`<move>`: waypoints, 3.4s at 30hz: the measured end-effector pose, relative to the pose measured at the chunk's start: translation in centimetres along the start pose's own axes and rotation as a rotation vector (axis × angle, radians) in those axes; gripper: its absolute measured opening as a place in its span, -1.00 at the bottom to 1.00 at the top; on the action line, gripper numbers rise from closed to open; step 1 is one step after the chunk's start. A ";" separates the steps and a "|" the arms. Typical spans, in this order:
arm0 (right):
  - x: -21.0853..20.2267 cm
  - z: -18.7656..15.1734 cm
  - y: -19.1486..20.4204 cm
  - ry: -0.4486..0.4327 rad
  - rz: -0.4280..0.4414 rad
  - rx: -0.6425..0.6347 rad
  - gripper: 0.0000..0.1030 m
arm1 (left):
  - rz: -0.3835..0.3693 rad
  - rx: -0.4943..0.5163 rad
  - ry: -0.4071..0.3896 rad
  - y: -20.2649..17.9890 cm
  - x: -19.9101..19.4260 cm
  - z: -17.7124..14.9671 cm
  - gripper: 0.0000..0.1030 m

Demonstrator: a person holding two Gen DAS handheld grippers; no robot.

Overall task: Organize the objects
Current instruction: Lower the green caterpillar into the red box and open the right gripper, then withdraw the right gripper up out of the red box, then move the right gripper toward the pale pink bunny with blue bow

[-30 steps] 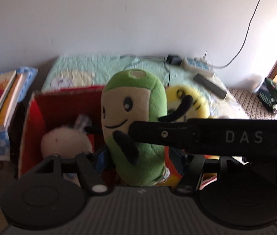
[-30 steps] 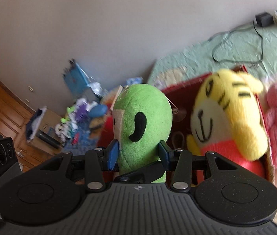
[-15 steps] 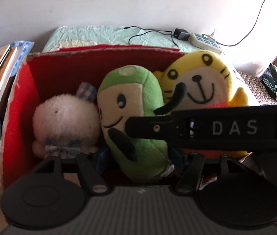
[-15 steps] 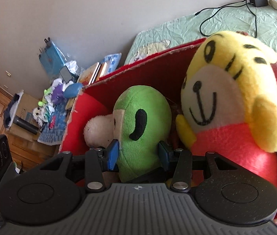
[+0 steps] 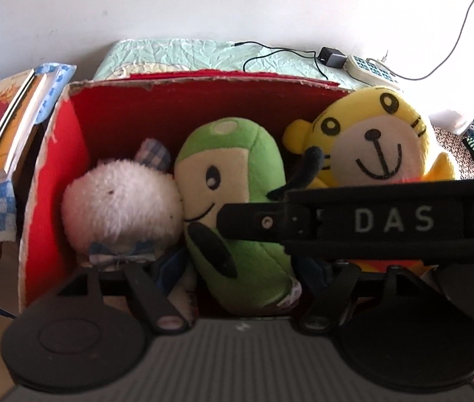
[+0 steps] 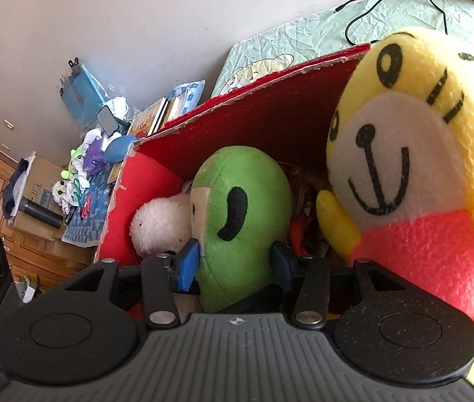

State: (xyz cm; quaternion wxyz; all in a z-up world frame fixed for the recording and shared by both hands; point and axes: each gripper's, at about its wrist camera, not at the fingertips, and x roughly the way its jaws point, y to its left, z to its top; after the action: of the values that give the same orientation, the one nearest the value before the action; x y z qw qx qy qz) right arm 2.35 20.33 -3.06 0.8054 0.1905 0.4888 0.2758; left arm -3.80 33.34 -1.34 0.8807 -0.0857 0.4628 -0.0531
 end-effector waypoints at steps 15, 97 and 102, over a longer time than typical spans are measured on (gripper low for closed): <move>-3.2 -0.6 -0.1 -0.109 -0.005 0.032 -0.06 | 0.094 0.051 0.029 -2.0 -0.3 0.8 0.62; -16.6 -3.7 -7.8 -0.147 0.049 -0.086 -0.20 | 0.451 -0.025 0.041 -18.9 -4.5 -2.2 0.80; -17.3 -4.4 -9.3 -0.126 0.029 -0.076 -0.20 | 0.436 -0.012 0.072 -20.5 -3.5 -2.9 0.80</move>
State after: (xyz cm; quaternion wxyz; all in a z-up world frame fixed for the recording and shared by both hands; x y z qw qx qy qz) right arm -5.56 2.41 1.41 0.8371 0.1837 0.4236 0.2933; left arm -8.47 13.60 3.99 0.8538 0.0129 0.5017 0.1382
